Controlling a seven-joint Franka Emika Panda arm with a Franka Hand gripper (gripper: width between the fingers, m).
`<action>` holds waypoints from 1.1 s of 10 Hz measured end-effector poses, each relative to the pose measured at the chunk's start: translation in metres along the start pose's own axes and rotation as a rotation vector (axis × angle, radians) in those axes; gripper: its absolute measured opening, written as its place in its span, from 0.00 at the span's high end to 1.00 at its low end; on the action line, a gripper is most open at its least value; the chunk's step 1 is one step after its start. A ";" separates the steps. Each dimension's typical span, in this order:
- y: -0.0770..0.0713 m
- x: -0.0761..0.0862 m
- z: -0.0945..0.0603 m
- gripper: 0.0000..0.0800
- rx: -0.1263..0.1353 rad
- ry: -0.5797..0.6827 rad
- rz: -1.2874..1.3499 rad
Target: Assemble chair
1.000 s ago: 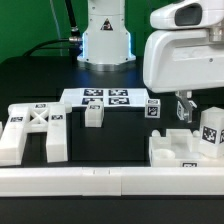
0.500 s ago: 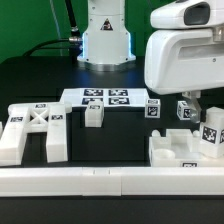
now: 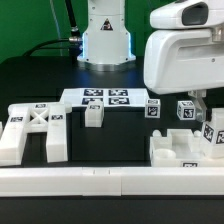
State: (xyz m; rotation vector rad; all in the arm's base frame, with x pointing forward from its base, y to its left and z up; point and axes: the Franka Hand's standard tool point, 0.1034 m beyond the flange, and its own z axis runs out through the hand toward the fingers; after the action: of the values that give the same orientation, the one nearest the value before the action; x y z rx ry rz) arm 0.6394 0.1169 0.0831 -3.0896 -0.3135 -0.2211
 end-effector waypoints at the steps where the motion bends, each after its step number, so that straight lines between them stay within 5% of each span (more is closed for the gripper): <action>1: 0.001 -0.001 0.001 0.64 0.015 0.001 0.149; 11: -0.009 -0.001 0.003 0.64 0.024 -0.020 1.301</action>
Offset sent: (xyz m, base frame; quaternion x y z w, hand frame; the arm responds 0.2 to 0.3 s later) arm -0.0071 -0.0018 -0.0070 -0.0066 -0.0152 0.2991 0.9541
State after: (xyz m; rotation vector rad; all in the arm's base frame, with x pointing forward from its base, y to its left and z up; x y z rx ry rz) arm 0.6369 0.1253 0.0804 -2.5689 1.5695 -0.1139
